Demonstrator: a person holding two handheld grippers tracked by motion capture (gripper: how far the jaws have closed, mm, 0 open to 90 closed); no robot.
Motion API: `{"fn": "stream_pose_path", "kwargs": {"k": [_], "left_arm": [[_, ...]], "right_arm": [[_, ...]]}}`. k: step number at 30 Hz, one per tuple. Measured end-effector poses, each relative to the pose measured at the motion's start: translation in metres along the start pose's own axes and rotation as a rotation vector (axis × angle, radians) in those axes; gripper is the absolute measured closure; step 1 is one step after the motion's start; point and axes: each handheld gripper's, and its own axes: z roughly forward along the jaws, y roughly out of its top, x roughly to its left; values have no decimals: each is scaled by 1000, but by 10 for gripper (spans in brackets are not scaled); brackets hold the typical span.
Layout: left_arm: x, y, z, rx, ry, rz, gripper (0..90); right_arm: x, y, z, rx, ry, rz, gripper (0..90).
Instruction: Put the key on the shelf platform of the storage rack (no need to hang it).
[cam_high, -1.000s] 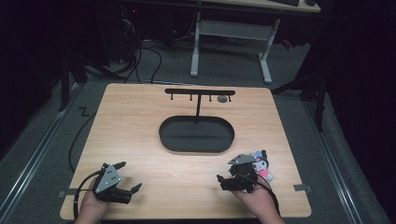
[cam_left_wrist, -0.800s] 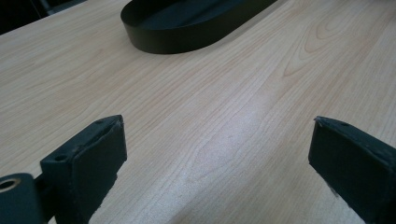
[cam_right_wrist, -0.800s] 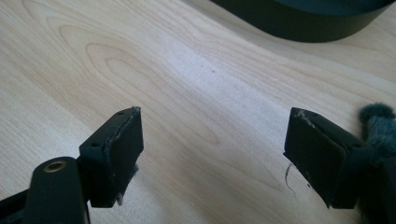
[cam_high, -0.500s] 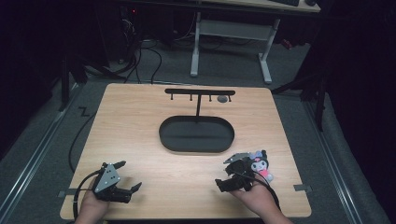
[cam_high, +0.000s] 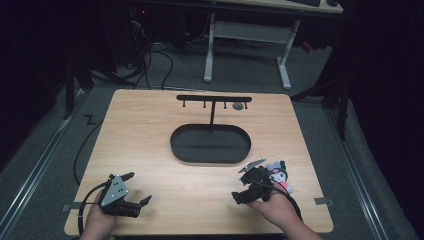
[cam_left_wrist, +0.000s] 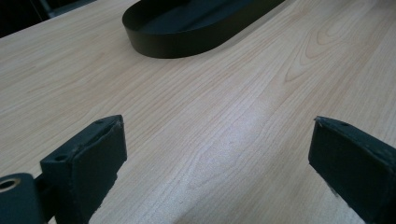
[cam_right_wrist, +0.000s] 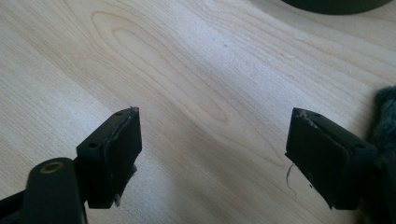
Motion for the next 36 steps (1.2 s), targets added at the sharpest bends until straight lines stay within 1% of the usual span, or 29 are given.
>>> {"fn": "stream_pose_path", "kwargs": {"k": [1, 2, 3, 4, 5, 6, 7, 8, 9, 11, 12, 15, 17, 18, 19, 23, 24, 26, 27, 30, 31, 33, 34, 35, 36], "left_arm": [[0, 0, -1, 0, 1, 0, 48], [0, 0, -1, -1, 2, -1, 48], [1, 0, -1, -5, 3, -3, 48], [1, 0, -1, -5, 4, -5, 48], [1, 0, -1, -4, 5, -3, 48], [1, 0, 0, -3, 4, -4, 48], [1, 0, 0, -1, 1, -2, 48], [1, 0, 1, 1, 1, 1, 48], [1, 0, 1, 3, 1, 2, 48], [1, 0, 1, 2, -1, 0, 48], [2, -1, 1, 0, -2, -3, 48], [3, -1, 1, 4, -2, -5, 48], [3, -1, 1, 3, -2, -3, 49], [2, 0, 1, 2, 0, -2, 48], [2, 0, 1, 0, -1, -2, 48], [2, 2, 3, 2, -1, 6, 48], [2, 3, 3, 0, -5, 4, 49], [2, 3, 3, -4, -7, 6, 50], [1, 3, 4, -2, -10, 10, 50], [1, 2, 5, 6, -12, 13, 50], [1, 3, 4, -1, -12, 11, 50], [1, 3, 4, -8, -9, 8, 50], [1, 3, 4, -4, -10, 10, 51], [1, 3, 4, 0, -11, 11, 51], [0, 2, 5, 4, -11, 13, 52]], "right_arm": [[-1, 2, 1, 27, 3, -1, 179], [-1, 2, 1, 27, 3, -1, 179], [-2, 3, 2, 41, 4, -3, 179], [-4, 5, 2, 72, -2, -4, 181], [-4, 5, 2, 72, -2, -4, 181], [-5, 6, 2, 85, 3, -9, 181], [-6, 8, 3, 110, 12, 4, 182], [-6, 8, 3, 110, 12, 4, 182], [-7, 8, 3, 121, 13, -6, 184], [-7, 8, 5, 153, 19, -7, 189], [-7, 8, 5, 153, 19, -7, 189], [-8, 7, 10, 195, 21, -19, 196], [-9, 7, 12, 204, 25, -15, 203], [-10, 8, 13, 228, 27, -29, 209], [-9, 8, 14, 240, 25, -30, 211], [-9, 9, 11, 259, 31, -38, 219], [-9, 9, 9, 266, 28, -49, 220], [-8, 8, 8, 271, 24, -46, 223], [-8, 7, 6, 282, 24, -44, 230], [-8, 6, 4, 286, 16, -41, 231], [-10, 6, 1, 305, 4, -28, 232], [-11, 6, 1, 309, 4, -20, 233], [-11, 6, 1, 317, -3, 2, 235], [-13, 6, 2, 324, -2, 12, 236], [-13, 6, 2, 325, 0, 4, 236]]}}
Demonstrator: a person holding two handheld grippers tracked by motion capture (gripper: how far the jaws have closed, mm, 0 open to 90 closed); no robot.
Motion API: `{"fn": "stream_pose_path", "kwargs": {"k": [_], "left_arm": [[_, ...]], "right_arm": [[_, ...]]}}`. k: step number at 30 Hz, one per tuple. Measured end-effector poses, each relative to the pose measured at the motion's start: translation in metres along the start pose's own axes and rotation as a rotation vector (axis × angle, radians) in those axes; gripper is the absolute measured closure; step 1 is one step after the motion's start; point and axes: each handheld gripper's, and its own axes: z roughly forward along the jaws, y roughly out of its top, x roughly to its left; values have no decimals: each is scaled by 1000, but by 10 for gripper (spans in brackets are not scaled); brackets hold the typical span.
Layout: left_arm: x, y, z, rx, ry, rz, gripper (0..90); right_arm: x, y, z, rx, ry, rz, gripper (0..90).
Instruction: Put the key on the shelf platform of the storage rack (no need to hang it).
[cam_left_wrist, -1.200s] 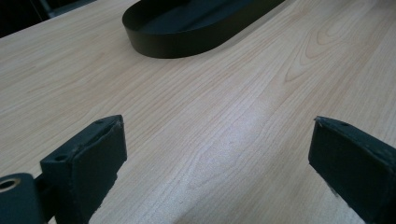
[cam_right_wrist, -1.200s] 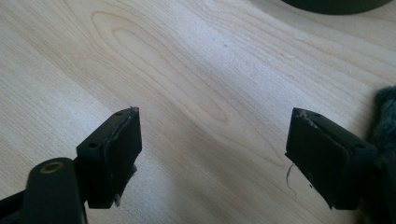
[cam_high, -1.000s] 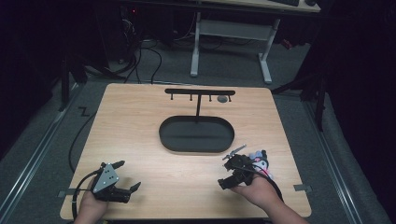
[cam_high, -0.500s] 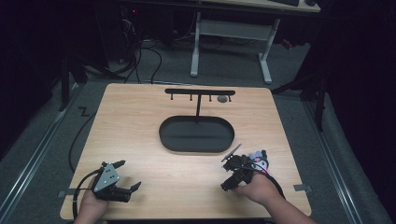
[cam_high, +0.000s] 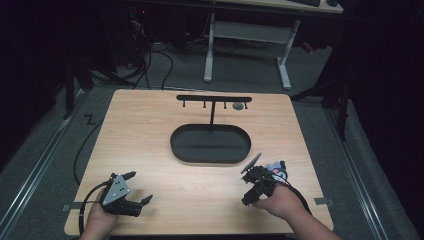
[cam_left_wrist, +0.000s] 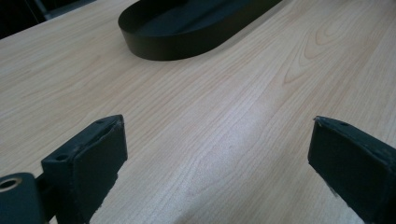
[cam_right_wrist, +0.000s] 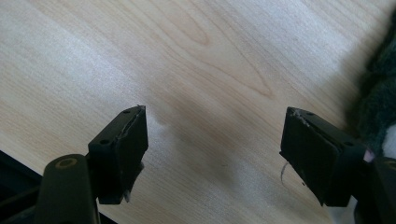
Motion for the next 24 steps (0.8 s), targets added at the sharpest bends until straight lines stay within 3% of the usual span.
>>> {"fn": "stream_pose_path", "kwargs": {"k": [7, 17, 19, 24], "left_arm": [[0, 0, 0, 9, 0, 5, 53], [1, -2, -2, 1, 7, -6, 53], [2, 0, -2, -8, 7, -9, 54], [-1, 0, 1, 13, -8, 9, 55]], "right_arm": [[0, 1, -4, 4, -6, -19, 236], [-14, -5, -23, -38, -15, 20, 237], [-16, -6, -26, -34, -25, 3, 238], [-23, -10, -33, -50, -25, 27, 251]]}}
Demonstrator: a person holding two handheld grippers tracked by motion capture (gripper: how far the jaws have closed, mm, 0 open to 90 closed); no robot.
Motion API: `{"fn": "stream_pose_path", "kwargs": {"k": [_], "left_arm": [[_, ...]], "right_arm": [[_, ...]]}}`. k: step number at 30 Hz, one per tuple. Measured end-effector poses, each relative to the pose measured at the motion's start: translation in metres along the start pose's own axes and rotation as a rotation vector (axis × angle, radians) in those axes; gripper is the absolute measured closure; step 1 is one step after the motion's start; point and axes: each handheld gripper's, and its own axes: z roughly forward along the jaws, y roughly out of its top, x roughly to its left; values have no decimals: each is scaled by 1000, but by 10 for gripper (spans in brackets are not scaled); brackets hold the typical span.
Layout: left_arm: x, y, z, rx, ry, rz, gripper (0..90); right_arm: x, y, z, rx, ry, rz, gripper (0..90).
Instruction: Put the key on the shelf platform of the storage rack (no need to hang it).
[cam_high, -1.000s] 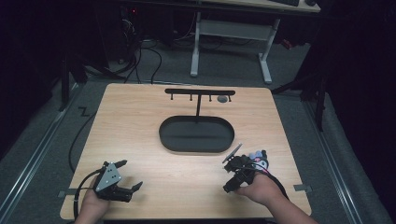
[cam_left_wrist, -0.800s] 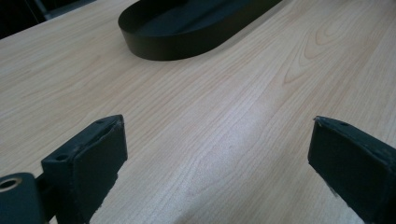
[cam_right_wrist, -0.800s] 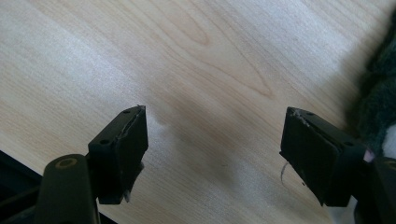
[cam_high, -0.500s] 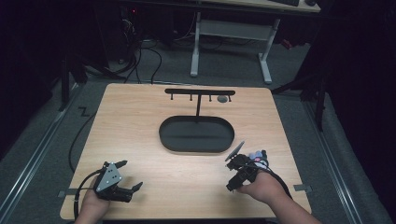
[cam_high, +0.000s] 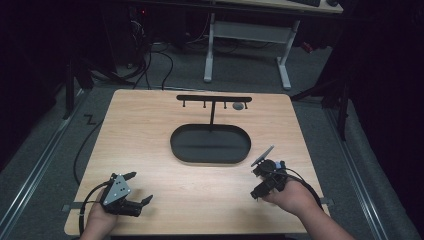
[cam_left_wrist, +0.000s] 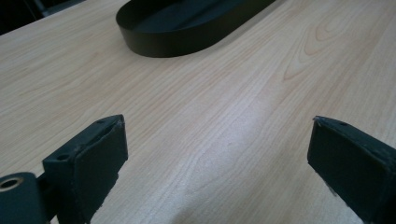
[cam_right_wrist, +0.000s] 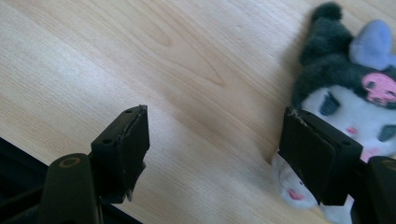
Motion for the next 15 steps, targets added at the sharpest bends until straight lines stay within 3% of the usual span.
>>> {"fn": "stream_pose_path", "kwargs": {"k": [15], "left_arm": [[1, 0, 2, -1, 3, -5, 64]], "right_arm": [[-37, -26, -13, -16, -47, 99, 263]]}}
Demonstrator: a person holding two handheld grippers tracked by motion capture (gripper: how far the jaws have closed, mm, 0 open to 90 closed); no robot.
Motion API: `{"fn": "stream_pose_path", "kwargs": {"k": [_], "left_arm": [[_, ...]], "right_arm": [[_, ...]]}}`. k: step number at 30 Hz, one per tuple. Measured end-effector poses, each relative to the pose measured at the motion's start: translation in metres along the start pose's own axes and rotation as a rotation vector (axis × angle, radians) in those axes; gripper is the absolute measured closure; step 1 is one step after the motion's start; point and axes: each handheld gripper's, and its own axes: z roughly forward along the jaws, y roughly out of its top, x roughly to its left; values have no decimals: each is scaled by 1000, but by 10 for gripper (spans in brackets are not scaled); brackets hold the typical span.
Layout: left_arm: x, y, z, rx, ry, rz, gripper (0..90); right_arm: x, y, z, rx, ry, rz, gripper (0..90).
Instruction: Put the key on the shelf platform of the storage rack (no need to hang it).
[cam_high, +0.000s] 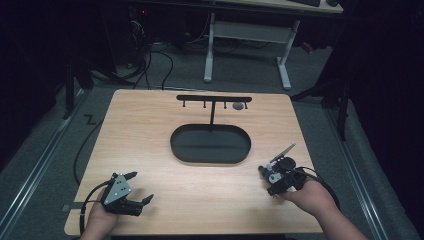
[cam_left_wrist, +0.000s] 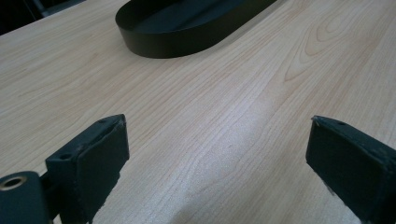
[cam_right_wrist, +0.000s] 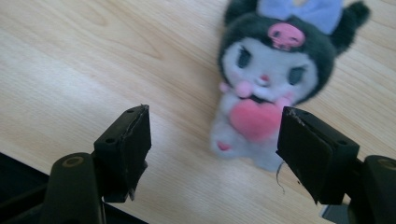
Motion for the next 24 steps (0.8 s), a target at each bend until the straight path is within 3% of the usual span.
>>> {"fn": "stream_pose_path", "kwargs": {"k": [9, 17, 18, 19, 20, 21, 24], "left_arm": [[0, -1, -1, 2, 0, -1, 65], [0, -3, -4, 5, 5, -3, 64], [0, -4, -5, 5, 6, -4, 64], [0, -4, -5, 6, 7, -7, 64], [0, -4, -5, 9, 7, -9, 64], [0, -4, -6, 9, 7, -10, 64], [-1, -4, -6, 9, 8, -7, 64]], "right_arm": [[-16, -9, 4, 9, -17, 49, 258], [-18, -12, 16, 17, -29, 61, 227], [-17, -12, 19, 27, -22, 97, 227], [-17, -12, 19, 27, -22, 97, 227], [-21, -11, 22, 16, -23, 57, 227], [-20, -11, 26, 26, -18, 101, 227], [-22, -11, 31, 30, -13, 98, 229]]}}
